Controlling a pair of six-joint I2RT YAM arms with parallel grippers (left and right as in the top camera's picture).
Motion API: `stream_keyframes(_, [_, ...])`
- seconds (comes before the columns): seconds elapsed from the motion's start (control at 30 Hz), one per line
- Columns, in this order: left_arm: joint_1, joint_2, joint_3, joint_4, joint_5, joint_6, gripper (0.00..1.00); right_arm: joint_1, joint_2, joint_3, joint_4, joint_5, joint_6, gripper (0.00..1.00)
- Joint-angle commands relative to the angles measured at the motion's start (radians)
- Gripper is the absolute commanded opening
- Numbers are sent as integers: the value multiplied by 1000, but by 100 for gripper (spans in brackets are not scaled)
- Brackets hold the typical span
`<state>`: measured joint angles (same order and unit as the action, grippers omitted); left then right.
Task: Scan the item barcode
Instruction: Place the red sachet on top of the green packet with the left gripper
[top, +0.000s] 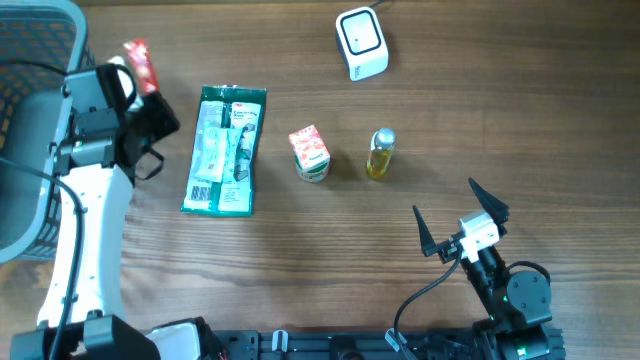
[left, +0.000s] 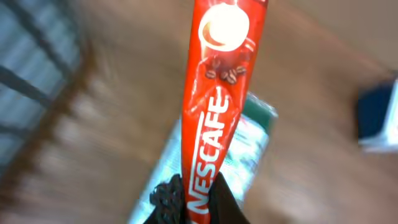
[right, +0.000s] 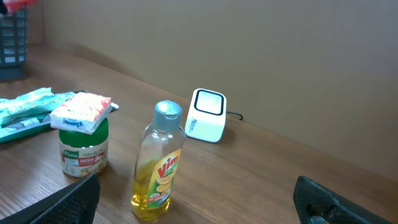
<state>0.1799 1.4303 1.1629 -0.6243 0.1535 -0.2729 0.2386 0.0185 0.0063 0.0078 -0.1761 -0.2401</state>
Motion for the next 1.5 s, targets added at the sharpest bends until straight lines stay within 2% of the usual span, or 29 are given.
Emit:
stream_keyframes(0.0, [5,51,-54,-27,336,-23,4,-4,-4,-1,5,-5,4,100])
stream_keyframes(0.1, [5,96,-130,-11,481,-23,4,-4,-4,-1,5,-5,5,100])
stream_keyframes(0.27, [4,158,-227,73,568,-20,4,-4,-4,-1,6,-5,5,100])
stream_keyframes(0.37, [3,190,-265,87,555,-20,4,-4,-4,-1,5,-5,4,100])
stream_keyframes(0.63, [7,253,-267,98,411,-31,4,-4,-4,-1,5,-5,5,100])
stream_keyframes(0.8, [14,251,-267,113,376,-31,23,-4,-4,-1,5,-5,4,100])
stream_keyframes(0.97, [62,240,-266,112,376,-31,25,-4,-4,-1,6,-5,5,100])
stream_keyframes(1.0, [68,229,-266,113,376,-31,30,-4,-4,-1,5,-5,4,100])
stream_keyframes(1.07, [64,200,-265,111,376,-31,46,-4,-4,-1,5,-5,5,100])
stream_keyframes(1.27, [64,30,-265,83,416,-18,58,-4,-4,-1,5,-5,5,100])
stream_keyframes(1.3, [64,-3,-265,92,349,-17,58,-4,-4,-1,6,-5,5,100])
stream_keyframes(1.4, [64,-59,-265,126,16,150,53,-4,-4,-1,5,-5,4,100])
stream_keyframes(1.43, [64,-50,-266,138,-119,161,46,-4,-4,-1,5,-5,4,100])
stream_keyframes(1.47, [64,-38,-266,151,-169,160,36,-4,-4,-1,5,-5,5,100])
